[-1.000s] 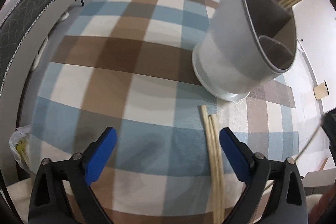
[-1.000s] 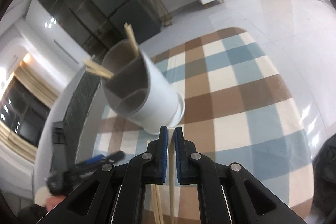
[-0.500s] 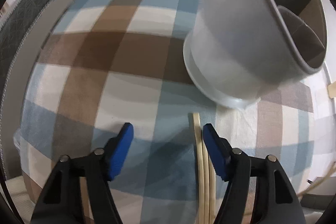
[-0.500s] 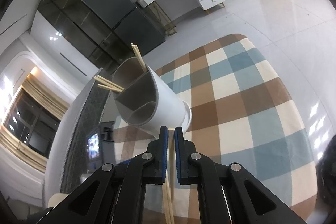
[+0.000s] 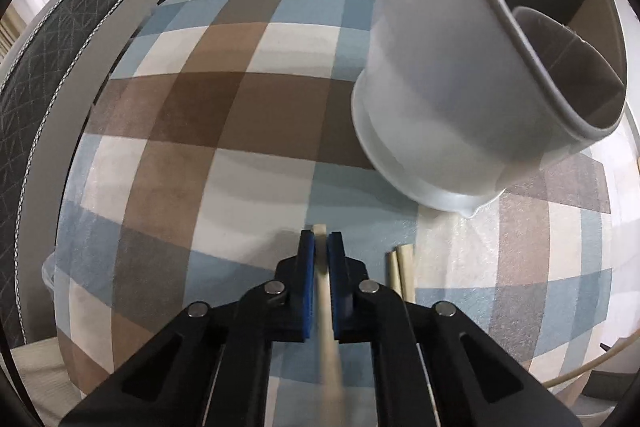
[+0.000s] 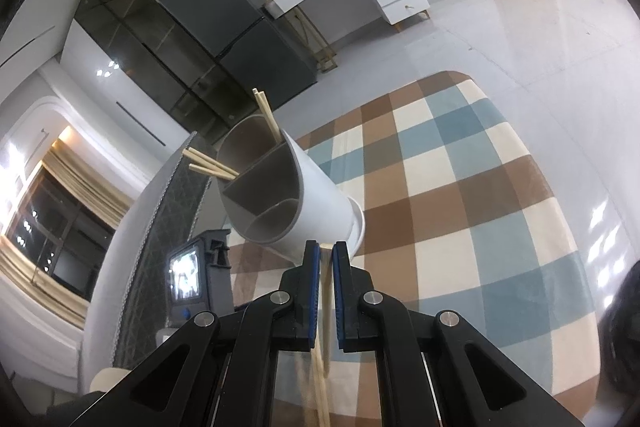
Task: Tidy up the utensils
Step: 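Lift the chopstick with the right gripper while the left gripper grasps another, then carry both chopsticks over the caddy and lower them into it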
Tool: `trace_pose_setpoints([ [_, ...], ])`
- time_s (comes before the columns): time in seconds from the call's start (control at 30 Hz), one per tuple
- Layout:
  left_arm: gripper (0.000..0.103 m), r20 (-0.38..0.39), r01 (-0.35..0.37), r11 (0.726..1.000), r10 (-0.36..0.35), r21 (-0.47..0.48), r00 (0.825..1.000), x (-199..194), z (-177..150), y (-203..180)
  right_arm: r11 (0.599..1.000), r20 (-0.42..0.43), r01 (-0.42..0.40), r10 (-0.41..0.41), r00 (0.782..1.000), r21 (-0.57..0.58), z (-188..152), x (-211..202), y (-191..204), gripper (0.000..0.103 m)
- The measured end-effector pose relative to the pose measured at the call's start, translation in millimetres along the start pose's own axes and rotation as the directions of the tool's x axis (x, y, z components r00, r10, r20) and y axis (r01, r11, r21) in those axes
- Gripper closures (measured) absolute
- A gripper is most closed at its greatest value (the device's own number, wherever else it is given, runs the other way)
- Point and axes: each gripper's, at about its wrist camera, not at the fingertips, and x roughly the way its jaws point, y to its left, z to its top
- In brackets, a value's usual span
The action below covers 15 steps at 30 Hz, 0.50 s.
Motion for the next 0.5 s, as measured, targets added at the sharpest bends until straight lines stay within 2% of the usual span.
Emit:
trace_pose_setpoints([
  [0.07, 0.101, 0.014, 0.026, 0.999, -0.026, -0.027, 1.000, -5, -2, 4, 1.000, 0.007, 0.005, -0.005, 1.000, -0.006, 0, -2, 0, 0.097],
  [0.2, 0.101, 0.113, 0.095, 0.993, -0.086, -0.074, 0.990, -32, -5, 16, 0.999, 0.028, 0.013, -0.012, 1.000, -0.036, -1, -7, 5, 0.097],
  [0.37, 0.101, 0.285, 0.195, 0.978, -0.167, -0.073, 0.944, -84, -15, 31, 0.997, 0.052, 0.027, -0.023, 0.998, -0.078, -8, -14, 13, 0.097],
  [0.5, 0.101, 0.355, 0.236, 0.971, -0.205, -0.046, 0.912, -116, -20, 35, 0.994, 0.067, 0.046, -0.039, 0.997, -0.103, -17, -21, 19, 0.097],
])
